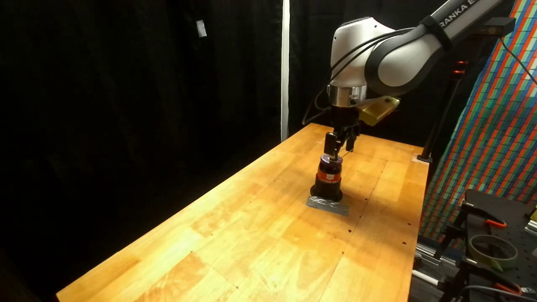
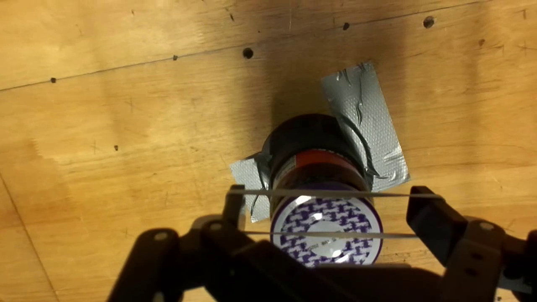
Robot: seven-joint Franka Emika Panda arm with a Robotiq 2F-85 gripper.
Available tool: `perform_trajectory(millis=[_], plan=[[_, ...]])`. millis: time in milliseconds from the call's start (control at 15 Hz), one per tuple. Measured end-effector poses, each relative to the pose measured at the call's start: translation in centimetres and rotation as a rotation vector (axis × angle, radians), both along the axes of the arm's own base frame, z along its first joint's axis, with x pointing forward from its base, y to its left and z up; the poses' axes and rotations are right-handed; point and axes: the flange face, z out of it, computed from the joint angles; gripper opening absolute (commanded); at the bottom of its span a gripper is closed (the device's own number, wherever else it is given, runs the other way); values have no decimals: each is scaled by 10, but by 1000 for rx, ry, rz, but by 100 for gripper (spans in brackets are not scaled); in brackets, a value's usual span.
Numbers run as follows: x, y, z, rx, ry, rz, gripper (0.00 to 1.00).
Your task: Put the rubber band on the cup
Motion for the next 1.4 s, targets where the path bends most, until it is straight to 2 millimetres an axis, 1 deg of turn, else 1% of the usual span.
perform_trajectory(millis=[333, 533, 733, 867, 1133, 1400], plan=[[1, -3, -2, 1, 3, -7, 100], [9, 1, -1, 24, 16, -20, 100], [24, 6, -6, 42, 41, -28, 100], [36, 6, -12, 39, 66, -35, 100], [59, -4, -22, 5, 115, -48, 100], [75, -10, -31, -18, 160, -52, 100]])
